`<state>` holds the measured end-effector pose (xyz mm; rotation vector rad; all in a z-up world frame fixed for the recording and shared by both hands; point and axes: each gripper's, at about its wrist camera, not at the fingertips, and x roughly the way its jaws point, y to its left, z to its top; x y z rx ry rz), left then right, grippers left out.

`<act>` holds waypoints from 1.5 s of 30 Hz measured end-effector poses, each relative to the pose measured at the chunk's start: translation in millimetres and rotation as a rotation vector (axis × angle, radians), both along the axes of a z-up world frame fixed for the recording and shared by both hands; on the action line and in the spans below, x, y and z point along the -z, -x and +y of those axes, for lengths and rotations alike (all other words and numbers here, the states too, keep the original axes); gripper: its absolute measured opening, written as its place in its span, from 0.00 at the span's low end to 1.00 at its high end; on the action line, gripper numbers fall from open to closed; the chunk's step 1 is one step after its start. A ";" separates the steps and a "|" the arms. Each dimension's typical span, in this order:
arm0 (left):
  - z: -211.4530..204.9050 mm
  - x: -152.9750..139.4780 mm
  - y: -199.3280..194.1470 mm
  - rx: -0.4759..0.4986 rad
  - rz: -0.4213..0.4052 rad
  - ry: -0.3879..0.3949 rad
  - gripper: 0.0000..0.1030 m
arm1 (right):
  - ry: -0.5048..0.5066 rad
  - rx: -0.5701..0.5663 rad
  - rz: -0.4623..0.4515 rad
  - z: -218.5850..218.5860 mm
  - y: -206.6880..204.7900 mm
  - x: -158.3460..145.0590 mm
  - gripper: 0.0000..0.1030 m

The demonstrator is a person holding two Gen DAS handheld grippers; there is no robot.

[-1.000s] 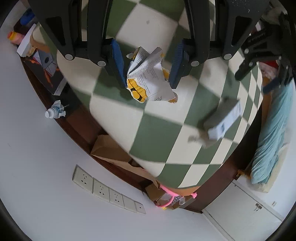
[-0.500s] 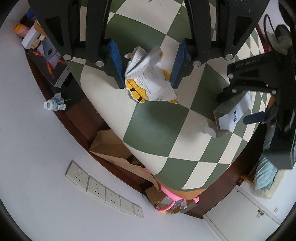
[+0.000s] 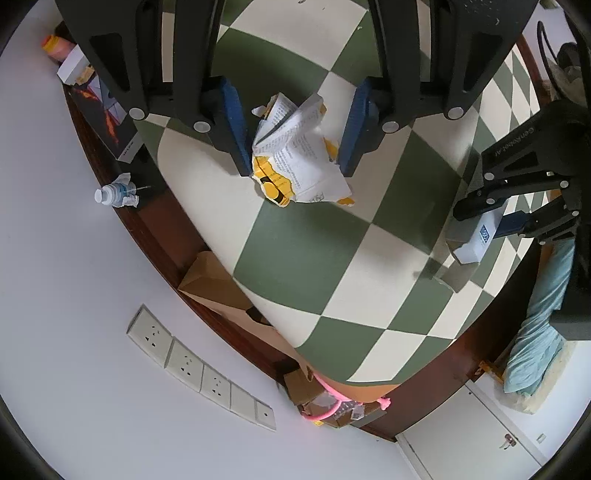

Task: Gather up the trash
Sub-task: 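Grasp the crumpled snack wrapper with the right tool while the left tool grasps the white milk carton, then carry the milk carton and snack wrapper over the white bin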

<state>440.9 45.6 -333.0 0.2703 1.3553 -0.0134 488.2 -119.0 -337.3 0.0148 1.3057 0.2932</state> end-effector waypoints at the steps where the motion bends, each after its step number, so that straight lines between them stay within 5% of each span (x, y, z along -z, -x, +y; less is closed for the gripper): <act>1: 1.7 -4.4 4.0 -0.013 -0.014 0.006 0.31 | -0.003 -0.007 -0.004 2.0 3.5 -2.3 0.48; 16: 64.8 -111.1 124.2 -0.362 -0.306 0.151 0.31 | -0.056 -0.098 -0.119 25.4 66.0 -71.2 0.48; 24: 114.7 -185.2 231.4 -0.511 -0.495 0.166 0.31 | -0.144 -0.226 -0.208 77.4 129.4 -137.8 0.48; 31: 170.1 -235.9 321.9 -0.623 -0.619 0.085 0.31 | -0.233 -0.387 -0.261 162.8 201.3 -191.3 0.48; 38: 228.3 -237.0 425.7 -0.789 -0.635 0.035 0.31 | -0.301 -0.574 -0.252 267.9 291.4 -210.8 0.48; 45: 293.7 -199.0 542.4 -1.018 -0.585 0.020 0.31 | -0.325 -0.758 -0.161 371.7 393.7 -184.1 0.48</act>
